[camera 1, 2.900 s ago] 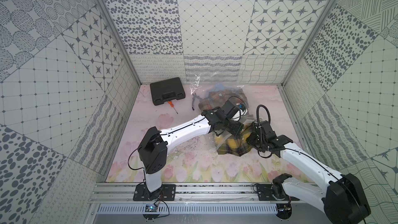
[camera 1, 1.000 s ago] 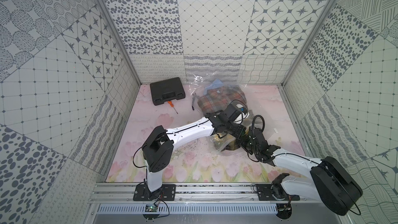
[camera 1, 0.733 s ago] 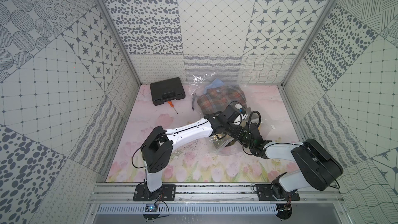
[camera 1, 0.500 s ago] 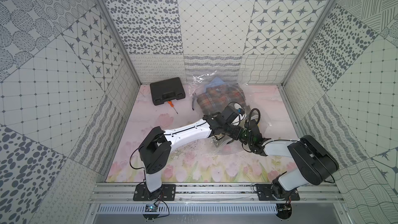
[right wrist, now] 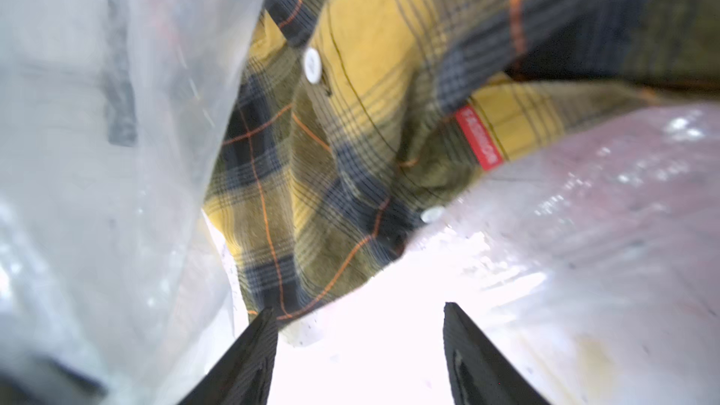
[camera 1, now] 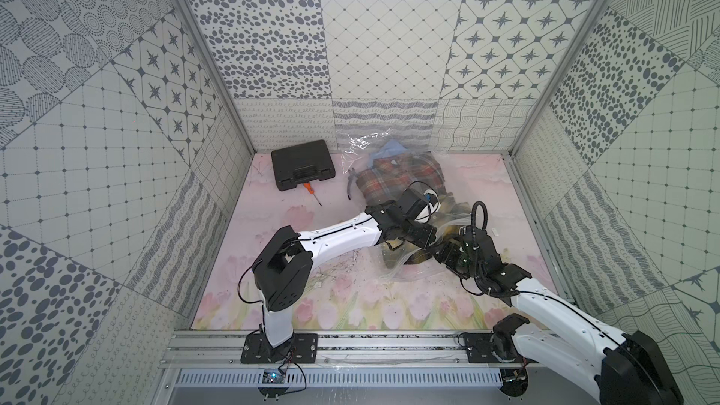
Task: Place the folded shirt into the vacuum bag
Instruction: Place the shirt in the vacuum bag.
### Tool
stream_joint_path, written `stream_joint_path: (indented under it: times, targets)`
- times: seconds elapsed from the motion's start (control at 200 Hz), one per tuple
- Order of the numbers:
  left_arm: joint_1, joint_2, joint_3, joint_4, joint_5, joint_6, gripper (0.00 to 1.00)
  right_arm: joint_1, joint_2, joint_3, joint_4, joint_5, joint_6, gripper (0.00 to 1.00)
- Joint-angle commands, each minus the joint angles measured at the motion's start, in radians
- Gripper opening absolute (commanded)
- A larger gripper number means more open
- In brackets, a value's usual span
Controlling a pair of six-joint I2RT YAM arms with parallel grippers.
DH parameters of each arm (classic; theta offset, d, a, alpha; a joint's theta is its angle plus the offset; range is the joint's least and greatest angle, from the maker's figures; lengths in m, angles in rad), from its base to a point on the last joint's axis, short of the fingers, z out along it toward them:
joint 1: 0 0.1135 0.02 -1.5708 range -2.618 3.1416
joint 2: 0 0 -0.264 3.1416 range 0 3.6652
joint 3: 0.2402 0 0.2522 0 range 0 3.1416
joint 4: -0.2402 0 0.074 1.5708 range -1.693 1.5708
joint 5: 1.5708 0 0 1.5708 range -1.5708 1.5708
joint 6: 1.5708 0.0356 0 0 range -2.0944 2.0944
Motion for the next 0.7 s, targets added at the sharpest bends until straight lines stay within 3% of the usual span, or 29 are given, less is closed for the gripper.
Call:
stream_joint_path:
  times: [0.0, 0.1, 0.28, 0.445, 0.575, 0.695]
  targets:
    - [0.005, -0.007, -0.014, 0.033, 0.006, -0.007, 0.01, -0.005, -0.116, 0.072, -0.272, 0.057, -0.035, 0.69]
    - [-0.012, -0.019, -0.044, 0.039, 0.013, -0.014, 0.04, -0.094, -0.197, 0.123, -0.418, 0.063, -0.081, 0.71]
    - [-0.065, -0.013, -0.111, 0.074, 0.012, -0.052, 0.14, -0.411, -0.204, 0.224, -0.504, 0.002, -0.214, 0.76]
    - [-0.077, -0.084, -0.239, 0.101, 0.003, -0.105, 0.34, -0.672, -0.125, 0.242, -0.420, -0.096, -0.251, 0.83]
    - [-0.074, -0.224, -0.345, 0.072, -0.028, -0.145, 0.47, -0.807, -0.041, 0.211, -0.308, -0.187, -0.266, 0.87]
    - [-0.042, -0.349, -0.424, -0.019, -0.073, -0.190, 0.53, -0.907, 0.031, 0.148, -0.156, -0.329, -0.235, 0.88]
